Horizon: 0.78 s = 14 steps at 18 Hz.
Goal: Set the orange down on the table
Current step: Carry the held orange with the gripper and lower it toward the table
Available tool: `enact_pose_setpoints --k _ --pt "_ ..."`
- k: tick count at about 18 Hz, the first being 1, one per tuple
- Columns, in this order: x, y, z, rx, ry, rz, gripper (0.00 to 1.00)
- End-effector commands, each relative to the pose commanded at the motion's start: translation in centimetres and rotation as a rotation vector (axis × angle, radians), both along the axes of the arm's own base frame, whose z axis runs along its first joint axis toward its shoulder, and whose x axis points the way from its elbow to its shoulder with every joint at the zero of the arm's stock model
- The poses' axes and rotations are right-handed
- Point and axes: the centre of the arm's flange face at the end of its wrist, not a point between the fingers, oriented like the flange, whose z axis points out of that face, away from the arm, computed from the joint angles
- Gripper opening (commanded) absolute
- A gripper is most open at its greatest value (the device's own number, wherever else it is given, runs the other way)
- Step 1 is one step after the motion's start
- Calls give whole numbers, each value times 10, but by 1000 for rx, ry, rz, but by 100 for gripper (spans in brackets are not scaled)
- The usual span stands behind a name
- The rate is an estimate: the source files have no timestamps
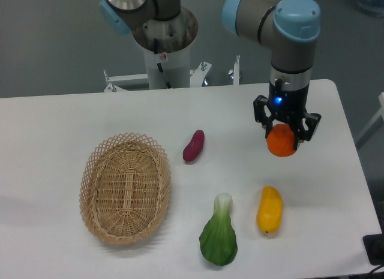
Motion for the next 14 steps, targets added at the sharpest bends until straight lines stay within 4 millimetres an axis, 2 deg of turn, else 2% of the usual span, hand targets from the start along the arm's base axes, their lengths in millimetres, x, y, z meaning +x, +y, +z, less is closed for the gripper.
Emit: enact_pose_setpoints --k 10,12,14 --pt "-10 -9 -4 -3 12 10 58" --pt "-15 -7 -16 -19 2 -9 58" --pt "-29 -23 -32 -44 13 -47 58"
